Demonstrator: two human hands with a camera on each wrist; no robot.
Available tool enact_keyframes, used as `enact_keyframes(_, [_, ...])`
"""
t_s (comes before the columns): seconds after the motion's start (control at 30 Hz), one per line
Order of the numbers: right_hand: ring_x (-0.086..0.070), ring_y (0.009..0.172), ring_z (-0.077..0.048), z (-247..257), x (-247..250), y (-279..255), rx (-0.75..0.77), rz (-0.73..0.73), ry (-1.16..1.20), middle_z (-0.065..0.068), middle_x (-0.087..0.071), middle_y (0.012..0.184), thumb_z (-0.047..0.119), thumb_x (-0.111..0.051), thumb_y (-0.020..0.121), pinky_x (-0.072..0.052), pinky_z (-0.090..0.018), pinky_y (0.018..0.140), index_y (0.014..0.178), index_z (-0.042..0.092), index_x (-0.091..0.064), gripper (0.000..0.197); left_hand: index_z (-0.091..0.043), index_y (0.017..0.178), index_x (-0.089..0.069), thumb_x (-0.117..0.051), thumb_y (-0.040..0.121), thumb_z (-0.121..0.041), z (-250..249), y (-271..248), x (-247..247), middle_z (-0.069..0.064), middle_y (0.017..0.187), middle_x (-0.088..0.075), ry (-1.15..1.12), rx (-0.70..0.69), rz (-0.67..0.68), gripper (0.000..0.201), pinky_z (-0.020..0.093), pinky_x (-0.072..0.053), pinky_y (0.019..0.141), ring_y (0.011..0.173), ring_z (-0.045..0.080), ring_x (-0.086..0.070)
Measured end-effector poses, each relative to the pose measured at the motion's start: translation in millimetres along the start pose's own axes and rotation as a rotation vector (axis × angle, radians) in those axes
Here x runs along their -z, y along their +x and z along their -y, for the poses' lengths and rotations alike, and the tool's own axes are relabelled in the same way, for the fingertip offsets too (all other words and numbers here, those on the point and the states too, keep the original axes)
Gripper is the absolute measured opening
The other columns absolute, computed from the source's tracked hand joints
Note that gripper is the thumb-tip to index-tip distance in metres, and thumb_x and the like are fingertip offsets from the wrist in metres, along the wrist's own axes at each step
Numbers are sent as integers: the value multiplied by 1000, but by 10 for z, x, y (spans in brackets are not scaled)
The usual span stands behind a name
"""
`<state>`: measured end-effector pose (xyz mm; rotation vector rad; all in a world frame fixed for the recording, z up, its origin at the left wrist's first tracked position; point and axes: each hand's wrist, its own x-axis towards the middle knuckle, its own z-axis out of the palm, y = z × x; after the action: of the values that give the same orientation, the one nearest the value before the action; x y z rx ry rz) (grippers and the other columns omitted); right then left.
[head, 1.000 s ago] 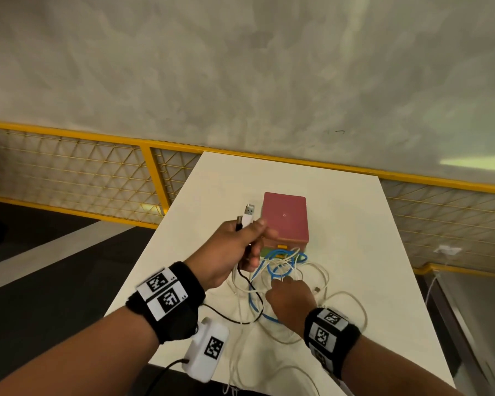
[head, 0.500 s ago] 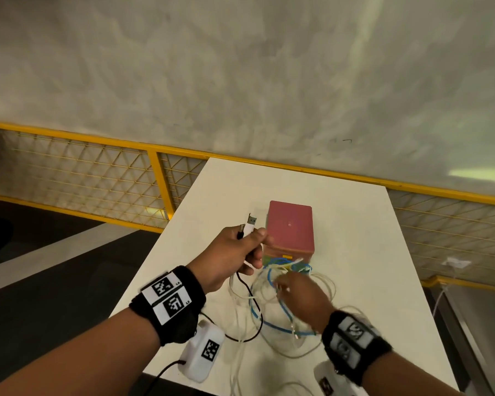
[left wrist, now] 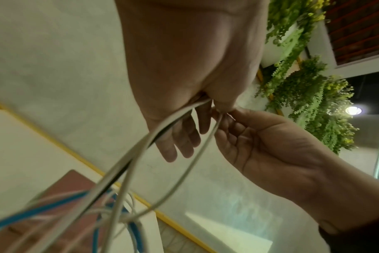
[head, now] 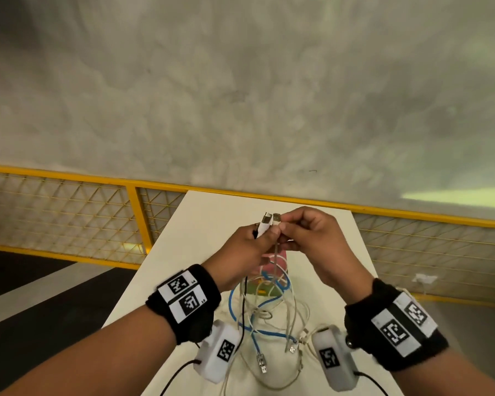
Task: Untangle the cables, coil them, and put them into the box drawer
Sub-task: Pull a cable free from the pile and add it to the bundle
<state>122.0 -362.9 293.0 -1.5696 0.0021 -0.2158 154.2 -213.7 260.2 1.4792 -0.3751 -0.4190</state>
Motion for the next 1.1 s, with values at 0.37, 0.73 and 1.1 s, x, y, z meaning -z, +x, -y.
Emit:
enact_keyframes(0.37, [-63, 58, -19, -456, -72, -327, -352, -61, 181, -9, -68, 71, 13, -51, 98, -49, -28, 52, 83, 7, -66, 22, -1, 104, -67, -47, 103, -28, 167, -59, 2, 19, 101, -73, -132, 16, -131, 33, 44, -58, 84, 96, 37, -71])
enact_keyframes(0.73, [-63, 50, -22, -911, -309, -170, -899, 42, 741, -6, -65, 58, 28, -42, 96, -43, -26, 59, 71, 4, -72, 45, -10, 70, -55, -48, 102, -36, 155, -344, 11, 5, 57, -54, -212, 217, -131, 42, 36, -51, 65, 40, 14, -47])
enact_keyframes(1.1, [-52, 49, -15, -1603, 230, 201, -860, -433, 961, -10, -50, 73, -11, -52, 84, -46, -17, 36, 81, 1, -52, 12, -14, 70, -52, -64, 89, -44, -873, -795, 554, 0, 60, -45, -427, 292, 525, 37, 13, -33, 35, 32, -3, -36])
